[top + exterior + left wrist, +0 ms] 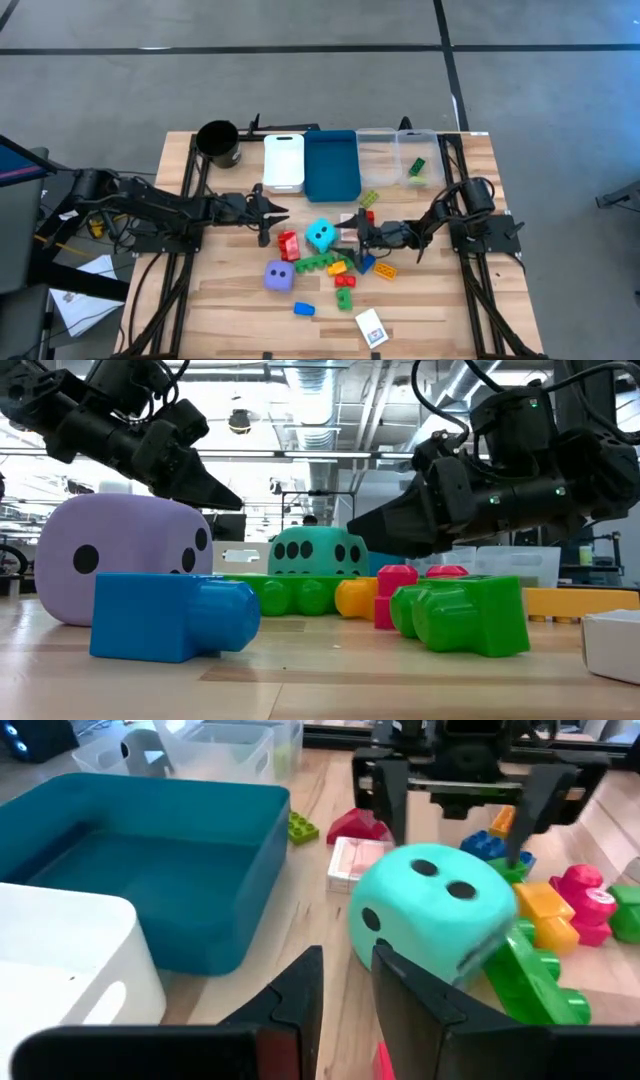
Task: Pick & Place Toys
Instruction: Put the large blue dice into the blue bin
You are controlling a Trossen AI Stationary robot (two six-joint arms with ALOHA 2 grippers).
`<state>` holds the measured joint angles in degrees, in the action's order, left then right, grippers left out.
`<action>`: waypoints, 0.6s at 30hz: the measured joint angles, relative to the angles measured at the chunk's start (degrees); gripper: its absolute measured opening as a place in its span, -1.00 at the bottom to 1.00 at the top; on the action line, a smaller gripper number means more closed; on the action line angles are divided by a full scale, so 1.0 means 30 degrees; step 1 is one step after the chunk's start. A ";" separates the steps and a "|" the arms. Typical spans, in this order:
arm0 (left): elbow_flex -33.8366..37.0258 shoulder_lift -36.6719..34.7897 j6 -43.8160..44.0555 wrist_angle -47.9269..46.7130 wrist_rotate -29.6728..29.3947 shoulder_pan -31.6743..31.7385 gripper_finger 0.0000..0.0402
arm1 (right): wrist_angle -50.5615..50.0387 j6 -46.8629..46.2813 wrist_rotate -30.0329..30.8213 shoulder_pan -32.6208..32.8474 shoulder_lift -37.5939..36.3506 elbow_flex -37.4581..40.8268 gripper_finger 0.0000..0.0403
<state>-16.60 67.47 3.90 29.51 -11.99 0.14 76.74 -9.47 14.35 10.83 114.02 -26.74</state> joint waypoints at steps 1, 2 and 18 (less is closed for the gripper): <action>0.0000 0.0289 0.0000 0.0230 0.0000 0.0000 -0.59 | -0.0005 -0.0015 -0.0722 0.0056 0.0000 0.0000 0.72; 0.0000 0.0588 0.0000 0.0482 0.0001 0.0000 -0.59 | -0.0005 -0.0155 -0.1458 0.0132 0.0000 -0.0013 0.72; 0.0000 0.2081 -0.0076 0.1352 -0.0006 0.0004 -0.59 | -0.1374 -0.1393 -0.3790 -0.0645 -0.0022 -0.0089 0.72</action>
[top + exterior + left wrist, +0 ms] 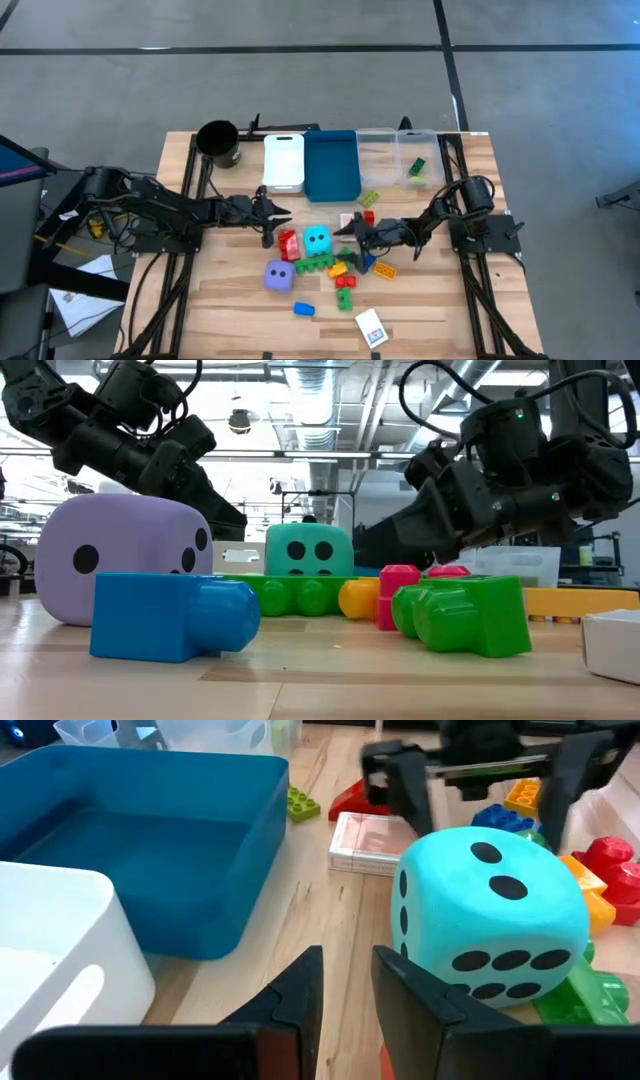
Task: Pick & Place Toys
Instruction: Put the large blue dice into the blue bin
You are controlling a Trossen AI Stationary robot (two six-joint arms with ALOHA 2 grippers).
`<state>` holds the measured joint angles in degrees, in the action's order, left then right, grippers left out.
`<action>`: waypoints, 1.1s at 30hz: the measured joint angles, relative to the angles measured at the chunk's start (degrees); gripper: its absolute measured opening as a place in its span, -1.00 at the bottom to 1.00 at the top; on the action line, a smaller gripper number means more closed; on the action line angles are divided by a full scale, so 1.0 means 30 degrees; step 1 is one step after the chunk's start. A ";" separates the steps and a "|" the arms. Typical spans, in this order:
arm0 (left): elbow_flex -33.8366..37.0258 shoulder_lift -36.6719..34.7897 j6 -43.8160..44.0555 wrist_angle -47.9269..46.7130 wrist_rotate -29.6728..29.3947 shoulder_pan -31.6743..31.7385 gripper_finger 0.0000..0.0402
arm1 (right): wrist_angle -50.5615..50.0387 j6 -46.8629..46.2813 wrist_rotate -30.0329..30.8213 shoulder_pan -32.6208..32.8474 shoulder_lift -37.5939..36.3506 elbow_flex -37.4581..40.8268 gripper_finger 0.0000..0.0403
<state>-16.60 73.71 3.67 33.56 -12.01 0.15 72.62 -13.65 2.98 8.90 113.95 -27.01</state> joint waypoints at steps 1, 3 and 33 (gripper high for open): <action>0.0000 0.0000 0.0002 0.0000 -0.0023 0.0041 -0.59 | 0.0007 -0.0211 -0.0540 0.0013 0.0000 -0.0013 0.72; 0.0000 0.0000 0.0003 0.0000 -0.0023 0.0208 -0.59 | 0.0009 -0.0633 -0.1383 0.0025 0.0000 -0.0013 0.72; 0.0000 -0.0015 0.0003 -0.0058 -0.0140 0.1876 -0.59 | -0.4417 -0.1266 -0.3269 -0.0897 -0.1216 -0.1167 0.60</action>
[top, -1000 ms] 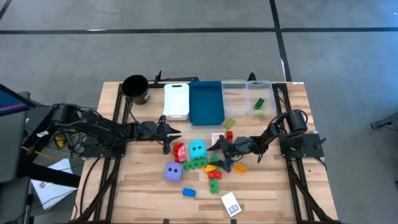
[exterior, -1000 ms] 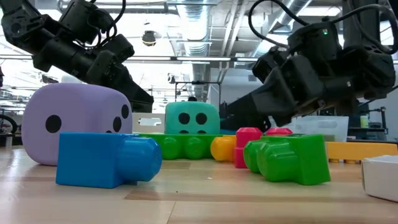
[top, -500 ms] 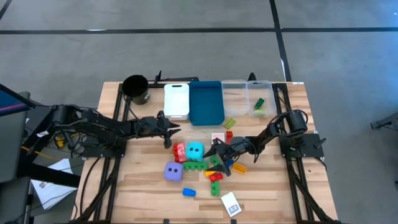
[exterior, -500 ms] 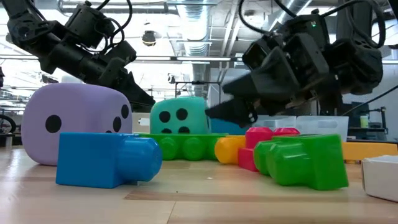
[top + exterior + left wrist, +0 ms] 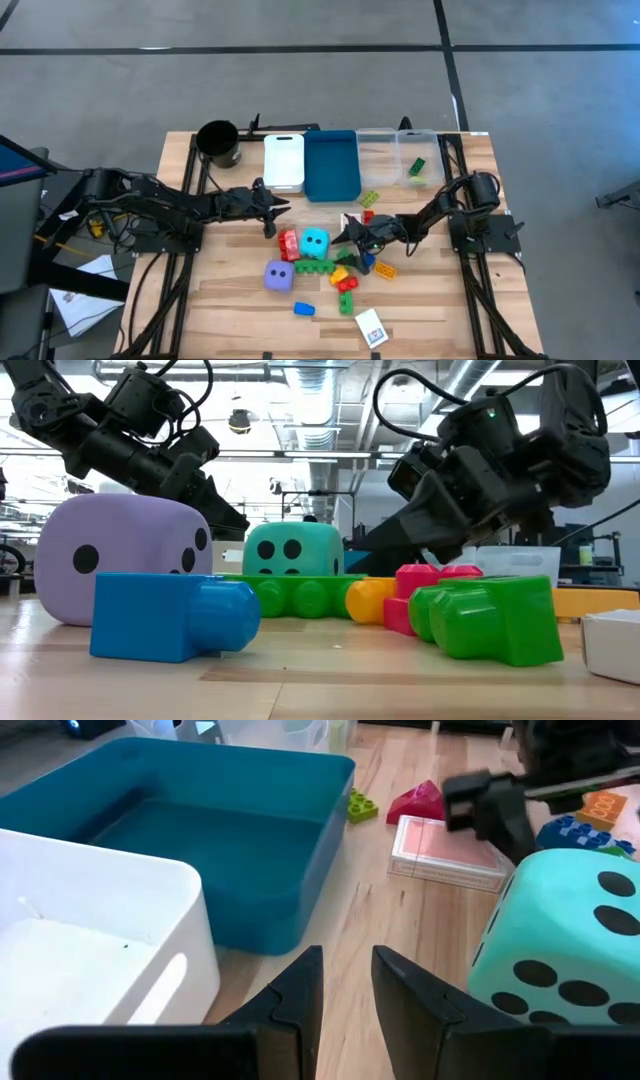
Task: Pick & Place Toys
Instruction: Put the large blue dice into the blue bin
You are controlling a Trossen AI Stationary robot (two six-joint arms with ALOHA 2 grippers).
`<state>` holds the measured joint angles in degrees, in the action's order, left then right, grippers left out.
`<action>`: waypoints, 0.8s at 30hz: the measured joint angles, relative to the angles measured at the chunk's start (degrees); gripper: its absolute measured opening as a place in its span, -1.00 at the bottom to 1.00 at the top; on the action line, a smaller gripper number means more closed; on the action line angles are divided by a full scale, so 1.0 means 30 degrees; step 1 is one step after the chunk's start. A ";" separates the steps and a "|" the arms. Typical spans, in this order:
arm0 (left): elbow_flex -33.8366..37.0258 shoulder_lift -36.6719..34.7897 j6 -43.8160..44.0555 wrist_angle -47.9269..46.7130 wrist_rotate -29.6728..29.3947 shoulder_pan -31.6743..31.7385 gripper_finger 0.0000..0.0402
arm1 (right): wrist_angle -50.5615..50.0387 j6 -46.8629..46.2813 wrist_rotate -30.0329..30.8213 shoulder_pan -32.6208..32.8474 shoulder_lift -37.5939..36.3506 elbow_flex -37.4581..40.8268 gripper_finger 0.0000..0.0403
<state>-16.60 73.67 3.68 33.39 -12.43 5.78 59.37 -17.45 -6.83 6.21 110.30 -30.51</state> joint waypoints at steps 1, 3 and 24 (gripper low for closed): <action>0.0000 0.0000 0.0000 -0.0001 0.0000 0.0000 -0.59 | -0.0207 0.0188 0.0595 0.0003 -0.0168 -0.0007 0.60; 0.0000 0.0000 0.0000 0.0007 0.0000 0.0000 -0.59 | -0.0446 0.0441 0.1826 0.0073 -0.0366 -0.0005 0.60; 0.0000 0.0000 0.1080 -0.0117 0.2665 -0.0007 -0.59 | -0.1664 0.2820 0.3293 0.1111 -0.0459 -0.1877 0.60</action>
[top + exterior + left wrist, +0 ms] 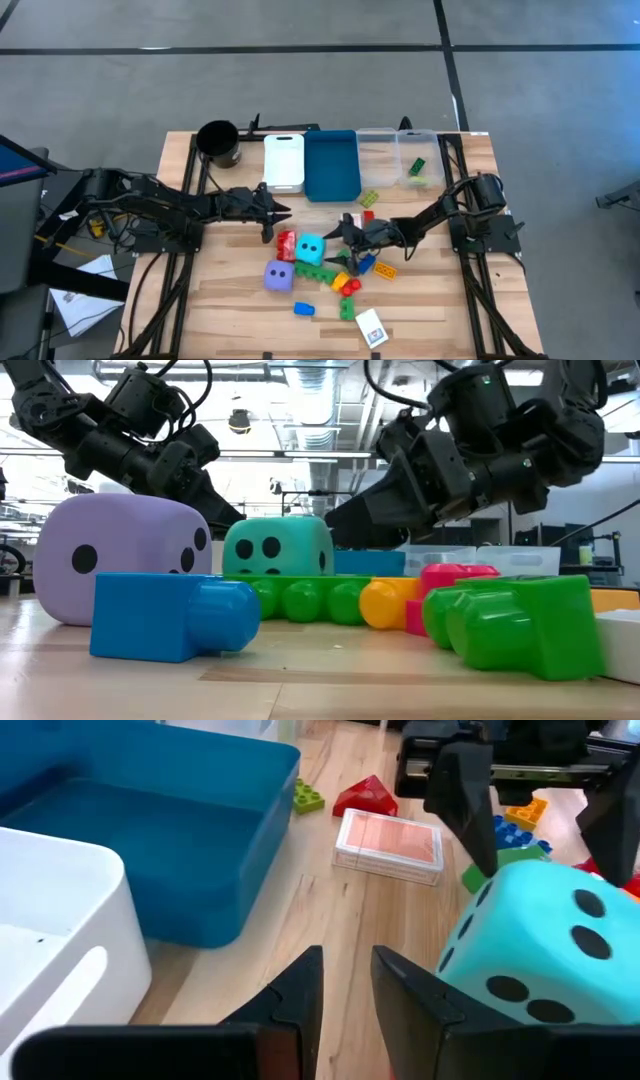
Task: Pick & Place Toys
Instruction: Put the large blue dice into the blue bin
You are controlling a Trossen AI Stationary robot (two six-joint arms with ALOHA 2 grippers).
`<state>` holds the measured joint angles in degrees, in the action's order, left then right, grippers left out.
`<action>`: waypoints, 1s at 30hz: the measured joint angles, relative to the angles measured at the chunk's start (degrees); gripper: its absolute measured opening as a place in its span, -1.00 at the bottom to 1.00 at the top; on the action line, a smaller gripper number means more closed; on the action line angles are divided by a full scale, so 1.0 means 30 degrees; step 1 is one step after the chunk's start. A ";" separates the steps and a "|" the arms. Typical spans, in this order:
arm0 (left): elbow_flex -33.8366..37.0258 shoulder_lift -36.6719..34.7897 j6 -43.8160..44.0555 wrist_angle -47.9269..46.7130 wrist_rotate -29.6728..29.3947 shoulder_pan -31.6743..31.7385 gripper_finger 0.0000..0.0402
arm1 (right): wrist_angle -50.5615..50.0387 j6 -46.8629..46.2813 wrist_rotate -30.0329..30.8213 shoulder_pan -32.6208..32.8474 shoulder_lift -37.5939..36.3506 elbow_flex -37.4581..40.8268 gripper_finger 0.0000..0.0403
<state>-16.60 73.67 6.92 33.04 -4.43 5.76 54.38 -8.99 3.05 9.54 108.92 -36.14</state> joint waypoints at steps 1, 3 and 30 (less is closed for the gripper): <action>0.0000 0.0000 -0.0001 0.0000 -0.0002 0.0000 -0.59 | -0.0390 0.0000 0.0000 -0.0008 0.0000 -0.0122 0.60; 0.0000 0.0000 0.0001 0.0002 0.0001 0.0000 -0.59 | -0.1074 0.0000 0.0000 -0.0098 0.0000 -0.0328 0.60; -0.0015 -0.0007 0.1928 -0.0525 0.0946 -0.4109 -0.97 | -0.1962 -0.0146 0.0000 -0.0488 0.0007 -0.1551 0.60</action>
<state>-16.64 73.65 12.71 31.46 -1.59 -6.57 48.49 -9.43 3.05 8.08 108.95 -40.80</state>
